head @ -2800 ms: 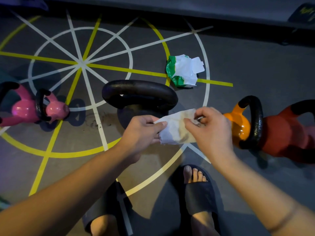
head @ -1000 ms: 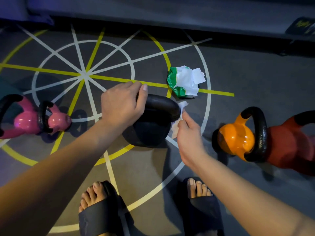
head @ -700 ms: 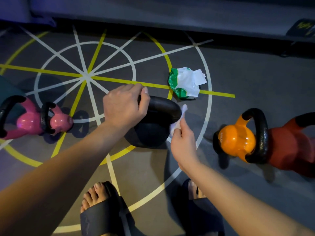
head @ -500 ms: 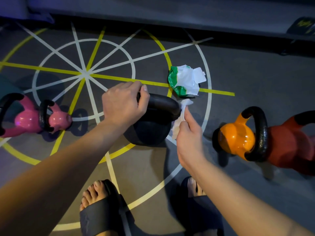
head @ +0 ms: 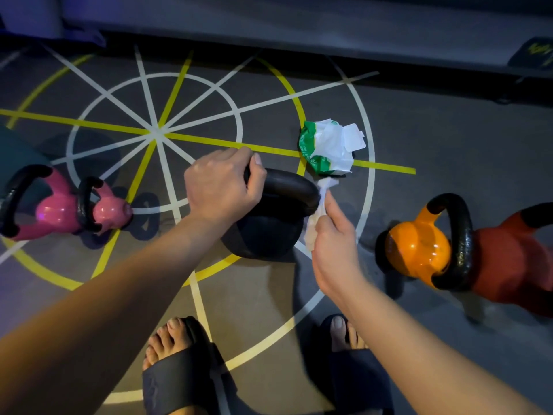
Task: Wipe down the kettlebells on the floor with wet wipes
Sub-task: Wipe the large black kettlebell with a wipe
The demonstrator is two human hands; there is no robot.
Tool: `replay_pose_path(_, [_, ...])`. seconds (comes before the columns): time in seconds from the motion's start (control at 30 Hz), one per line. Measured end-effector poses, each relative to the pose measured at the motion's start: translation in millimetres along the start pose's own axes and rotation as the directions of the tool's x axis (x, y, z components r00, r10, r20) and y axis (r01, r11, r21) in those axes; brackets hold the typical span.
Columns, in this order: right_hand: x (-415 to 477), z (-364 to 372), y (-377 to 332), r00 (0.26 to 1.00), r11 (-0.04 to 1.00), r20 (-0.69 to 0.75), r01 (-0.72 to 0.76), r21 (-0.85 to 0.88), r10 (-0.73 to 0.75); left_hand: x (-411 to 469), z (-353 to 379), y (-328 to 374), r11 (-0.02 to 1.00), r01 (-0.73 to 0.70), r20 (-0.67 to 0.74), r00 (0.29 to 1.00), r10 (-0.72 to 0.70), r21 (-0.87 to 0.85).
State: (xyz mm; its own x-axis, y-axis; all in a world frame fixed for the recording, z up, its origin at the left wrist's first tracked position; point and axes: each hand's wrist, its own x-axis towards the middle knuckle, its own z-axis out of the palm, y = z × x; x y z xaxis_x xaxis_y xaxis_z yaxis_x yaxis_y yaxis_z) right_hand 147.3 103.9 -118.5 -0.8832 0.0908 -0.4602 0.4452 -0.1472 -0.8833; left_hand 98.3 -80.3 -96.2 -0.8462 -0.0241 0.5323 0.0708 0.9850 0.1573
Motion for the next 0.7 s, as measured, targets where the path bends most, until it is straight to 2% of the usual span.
replay_pose_path(0.07, [-7.7,0.9,-3.6,0.998,0.997,-0.004,0.066,-0.043,-0.066,0.9,-0.1,-0.9,1.000,0.000,-0.006,1.000,0.000,0.006])
replay_pose_path(0.13, [-10.4,2.3,1.8,0.994,0.979,-0.015,0.101,-0.177,-0.106,1.2,-0.1,-0.6,1.000,-0.001,0.000,1.000,0.001,0.007])
replay_pose_path(0.2, [-12.4,8.7,6.5,0.998,0.945,-0.011,0.048,-0.324,-0.054,1.9,-0.7,-0.4,1.000,-0.002,0.009,1.000,0.002,0.003])
replay_pose_path(0.27, [-15.0,18.3,7.0,0.998,0.927,0.007,-0.048,-0.371,0.054,1.2,-1.9,-0.6,1.000,0.001,0.016,1.000,-0.001,-0.006])
replay_pose_path(0.33, [-13.5,24.9,8.2,0.997,0.949,-0.030,-0.079,-0.306,0.073,2.1,-1.6,-0.6,1.000,-0.003,0.012,1.000,0.004,-0.004])
replay_pose_path(0.4, [-11.1,27.0,10.1,0.998,0.988,-0.063,-0.035,-0.149,0.025,2.6,-1.7,-2.0,1.000,0.007,0.013,1.000,-0.007,0.005])
replay_pose_path(0.47, [-15.2,22.3,2.8,0.998,0.998,-0.067,0.005,-0.063,-0.009,1.0,1.1,-3.1,1.000,0.002,0.007,1.000,-0.002,-0.003])
replay_pose_path(0.57, [-20.1,18.6,-0.1,0.996,0.987,-0.011,0.087,-0.137,-0.089,3.3,1.6,-2.9,1.000,0.000,-0.003,1.000,0.000,-0.004])
replay_pose_path(0.7, [-21.9,19.5,-2.9,0.996,0.980,0.057,0.077,-0.181,-0.068,6.3,3.2,-3.5,1.000,0.026,-0.013,1.000,-0.026,0.011])
